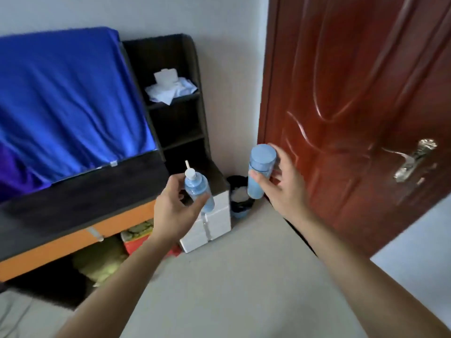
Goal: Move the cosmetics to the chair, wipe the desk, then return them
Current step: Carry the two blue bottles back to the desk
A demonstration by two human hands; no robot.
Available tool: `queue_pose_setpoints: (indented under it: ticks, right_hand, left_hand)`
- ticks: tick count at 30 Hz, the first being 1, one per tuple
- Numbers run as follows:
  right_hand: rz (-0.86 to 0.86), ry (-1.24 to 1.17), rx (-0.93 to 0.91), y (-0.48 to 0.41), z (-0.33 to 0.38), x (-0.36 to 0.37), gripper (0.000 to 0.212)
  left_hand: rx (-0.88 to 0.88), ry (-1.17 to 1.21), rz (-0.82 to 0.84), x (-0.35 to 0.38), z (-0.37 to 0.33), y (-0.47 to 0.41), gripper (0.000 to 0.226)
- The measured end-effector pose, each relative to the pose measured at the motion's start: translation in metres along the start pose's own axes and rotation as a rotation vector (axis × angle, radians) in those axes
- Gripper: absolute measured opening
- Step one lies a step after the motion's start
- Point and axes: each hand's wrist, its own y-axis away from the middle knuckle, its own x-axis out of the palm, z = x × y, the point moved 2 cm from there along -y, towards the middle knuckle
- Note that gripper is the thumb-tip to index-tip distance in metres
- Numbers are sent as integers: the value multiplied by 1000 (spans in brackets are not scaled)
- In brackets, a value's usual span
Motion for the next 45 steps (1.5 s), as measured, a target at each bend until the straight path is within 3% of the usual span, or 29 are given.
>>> queue_pose_setpoints:
  ticks: [8, 17, 29, 37, 45]
  right_hand:
    - [282, -34, -9, -29, 42, 244, 71]
    - [423, 38, -50, -57, 66, 374, 73]
    - [464, 57, 50, -161, -21, 464, 66]
    - [466, 126, 278, -253, -105, 545, 66]
    - [521, 262, 381, -301, -169, 612, 62]
  left_hand:
    - [-90, -128, -133, -176, 120, -51, 46]
    - [-190, -135, -229, -249, 202, -78, 44]
    - [-260, -145, -180, -224, 293, -220, 45]
    - [-461, -102, -83, -181, 375, -342, 44]
    - [-617, -138, -11, -135, 459, -413, 46]
